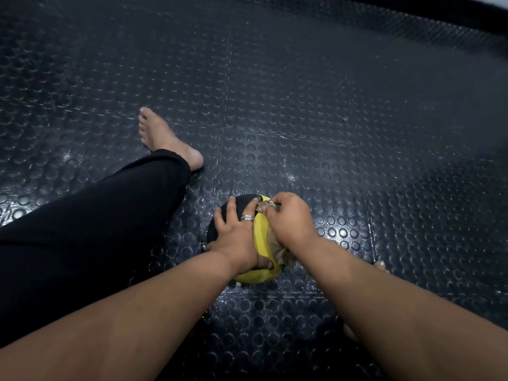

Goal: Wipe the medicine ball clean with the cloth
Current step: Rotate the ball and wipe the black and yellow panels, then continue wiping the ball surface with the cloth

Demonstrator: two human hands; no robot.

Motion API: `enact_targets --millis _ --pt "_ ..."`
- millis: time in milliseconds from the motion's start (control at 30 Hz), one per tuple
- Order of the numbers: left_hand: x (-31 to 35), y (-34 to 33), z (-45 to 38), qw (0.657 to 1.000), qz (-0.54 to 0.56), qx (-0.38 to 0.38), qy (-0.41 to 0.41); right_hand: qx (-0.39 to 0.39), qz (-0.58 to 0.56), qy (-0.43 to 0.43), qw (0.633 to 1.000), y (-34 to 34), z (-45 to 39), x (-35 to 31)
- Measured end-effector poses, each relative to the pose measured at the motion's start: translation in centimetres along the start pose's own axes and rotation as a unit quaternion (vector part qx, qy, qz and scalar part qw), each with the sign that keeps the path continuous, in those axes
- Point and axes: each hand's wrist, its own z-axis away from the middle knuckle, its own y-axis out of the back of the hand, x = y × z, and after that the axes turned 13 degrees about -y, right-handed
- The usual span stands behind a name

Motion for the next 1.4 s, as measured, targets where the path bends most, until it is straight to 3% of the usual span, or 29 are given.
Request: enact_targets --millis 100,200,400,533,667,800,1000,1100,1233,1400 --pt "-0.4 0.3 -0.2 1.0 0.017 -0.002 -0.001 0.016 0.013 0.092 0.996 0.0 1.1 0.1" --pt "-0.7 0.4 0.0 1.0 0.023 0.0 -0.007 -0.023 0.037 0.196 0.98 0.5 2.6 1.0" --pt "-0.3 0.8 -0.2 1.0 0.0 -0.006 -0.022 -0.078 0.13 0.27 0.951 2.1 3.1 2.4" --pt "-0.3 1.9 -0.2 0.999 -0.016 -0.012 -0.034 -0.081 0.15 0.147 0.974 4.1 3.8 2.1" --pt "-1.6 3.5 -0.1 0.999 -0.009 -0.019 -0.031 0.009 0.005 -0.031 0.999 5.8 3.8 2.9" --pt "-2.0 3.8 0.4 0.999 0.016 0.018 -0.026 0.015 -0.068 -0.103 0.992 4.6 5.2 3.4" --pt "-2.2 4.0 1.6 0.997 -0.017 0.043 -0.059 -0.002 -0.006 -0.086 0.996 2.3 6.8 3.3" --pt "-2.0 3.9 2.6 0.998 0.006 0.035 -0.057 -0.001 -0.05 -0.097 0.994 2.4 6.2 2.4" --pt "-2.0 3.3 2.4 0.998 0.039 0.052 -0.02 -0.013 -0.039 -0.086 0.995 1.7 5.7 1.7" --pt "-1.8 1.7 2.3 0.997 0.023 0.007 0.077 -0.079 -0.022 -0.038 0.996 1.4 5.9 1.8"
